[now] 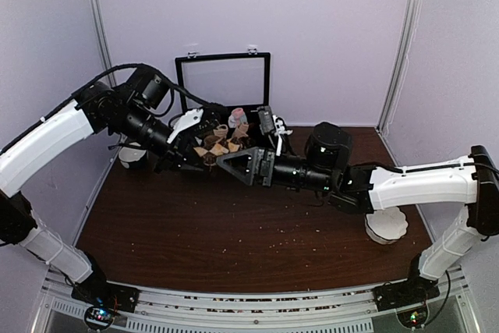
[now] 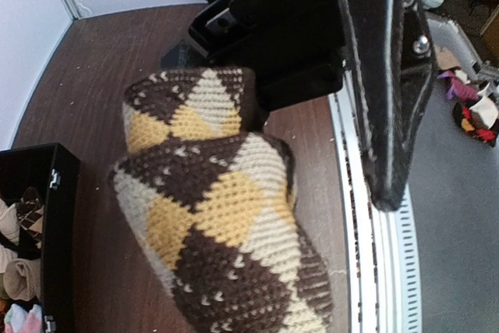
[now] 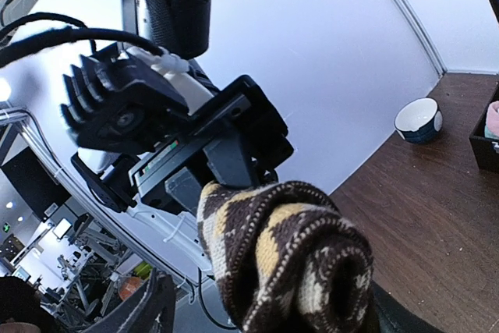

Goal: Roll the socks
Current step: Roll the sock at the center of the board, then move the storage box to the center of the board.

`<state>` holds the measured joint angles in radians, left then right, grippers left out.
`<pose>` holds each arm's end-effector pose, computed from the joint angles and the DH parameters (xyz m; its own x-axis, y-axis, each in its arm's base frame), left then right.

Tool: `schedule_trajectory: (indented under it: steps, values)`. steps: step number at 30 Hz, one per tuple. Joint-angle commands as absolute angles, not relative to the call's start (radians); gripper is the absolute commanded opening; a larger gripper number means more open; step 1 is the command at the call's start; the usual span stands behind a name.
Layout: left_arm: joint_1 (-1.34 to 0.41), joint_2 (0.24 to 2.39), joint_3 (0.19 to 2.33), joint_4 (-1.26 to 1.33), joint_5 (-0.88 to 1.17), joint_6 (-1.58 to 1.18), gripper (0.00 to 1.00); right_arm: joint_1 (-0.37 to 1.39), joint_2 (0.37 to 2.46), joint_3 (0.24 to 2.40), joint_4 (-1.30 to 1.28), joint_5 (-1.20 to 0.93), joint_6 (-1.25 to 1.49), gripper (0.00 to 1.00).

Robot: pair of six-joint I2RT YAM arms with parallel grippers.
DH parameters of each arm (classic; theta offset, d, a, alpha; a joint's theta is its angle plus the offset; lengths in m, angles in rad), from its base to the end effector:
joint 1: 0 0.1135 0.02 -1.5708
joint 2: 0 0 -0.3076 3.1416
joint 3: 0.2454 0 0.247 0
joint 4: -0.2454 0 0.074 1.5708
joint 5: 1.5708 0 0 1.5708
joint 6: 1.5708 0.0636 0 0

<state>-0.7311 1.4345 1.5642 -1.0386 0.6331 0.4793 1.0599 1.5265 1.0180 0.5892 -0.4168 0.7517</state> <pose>0.1871 -0.2183 0.4099 -0.1480 0.6321 -0.7606 0.9886 0.0742 -0.1307 0.1617 0.3411 0.3672 -0.6506 0.1163 -0.7504 -0.7537 0.0215 0.6568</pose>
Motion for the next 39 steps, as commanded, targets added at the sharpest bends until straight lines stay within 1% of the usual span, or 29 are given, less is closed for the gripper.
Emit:
schedule_trajectory:
  steps: [1, 3, 6, 12, 14, 15, 17, 20, 21, 23, 24, 25, 26, 27, 28, 30, 33, 36, 39]
  values:
    - [-0.708, 1.45, 1.604, -0.997, 0.82, 0.389, 0.0, 1.061, 1.465, 1.0, 0.687, -0.411, 0.69, 0.71]
    - [-0.707, 1.449, 1.6, -0.996, 0.823, 0.388, 0.0, 1.061, 1.468, 1.021, 0.646, -0.408, 0.672, 0.65]
    - [-0.707, 1.447, 1.596, -1.0, 0.848, 0.388, 0.0, 1.061, 1.488, 1.062, 0.598, -0.422, 0.666, 0.59]
    - [-0.707, 1.447, 1.613, -1.061, 0.974, 0.435, 0.0, 1.062, 1.53, 1.094, 0.593, -0.424, 0.667, 0.57]
    - [-0.707, 1.447, 1.614, -1.081, 1.018, 0.452, 0.0, 1.062, 1.533, 1.096, 0.603, -0.4, 0.666, 0.52]
    - [-0.707, 1.447, 1.614, -1.093, 1.038, 0.461, 0.0, 1.062, 1.534, 1.1, 0.604, -0.387, 0.662, 0.49]
    - [-0.708, 1.448, 1.619, -1.102, 1.07, 0.468, 0.0, 1.063, 1.543, 1.114, 0.606, -0.378, 0.662, 0.35]
    - [-0.707, 1.454, 1.629, -1.118, 1.081, 0.479, 0.0, 1.063, 1.549, 1.107, 0.674, -0.382, 0.679, 0.08]
    - [-0.707, 1.456, 1.63, -1.121, 1.072, 0.48, 0.0, 1.064, 1.547, 1.097, 0.706, -0.382, 0.685, 0.0]
    - [-0.706, 1.465, 1.629, -1.121, 1.033, 0.483, 0.01, 1.063, 1.542, 1.081, 0.728, -0.38, 0.698, 0.0]
    - [-0.705, 1.471, 1.632, -1.12, 1.004, 0.483, 0.14, 1.061, 1.54, 1.08, 0.719, -0.383, 0.697, 0.0]
    - [-0.697, 1.481, 1.634, -1.119, 0.968, 0.481, 0.3, 1.055, 1.536, 1.08, 0.698, -0.385, 0.69, 0.0]
    - [-0.688, 1.49, 1.634, -1.116, 0.914, 0.474, 0.43, 1.048, 1.531, 1.082, 0.665, -0.383, 0.678, 0.0]
    - [-0.676, 1.503, 1.635, -1.108, 0.857, 0.465, 0.51, 1.039, 1.524, 1.085, 0.625, -0.375, 0.659, 0.0]
    - [-0.657, 1.516, 1.628, -1.103, 0.799, 0.462, 0.56, 1.024, 1.513, 1.089, 0.567, -0.356, 0.629, 0.0]
    - [-0.612, 1.548, 1.611, -1.05, 0.657, 0.436, 0.59, 0.992, 1.482, 1.111, 0.384, -0.261, 0.523, 0.0]
    - [-0.552, 1.628, 1.63, -1.017, 0.476, 0.439, 0.59, 0.946, 1.443, 1.154, 0.141, -0.04, 0.339, 0.0]
    - [-0.534, 1.708, 1.651, -0.954, 0.382, 0.496, 0.55, 0.881, 1.444, 1.193, 0.018, 0.084, 0.245, 0.0]
    - [-0.533, 1.819, 1.7, -0.897, 0.334, 0.573, 0.51, 0.819, 1.469, 1.238, -0.033, 0.126, 0.191, 0.0]
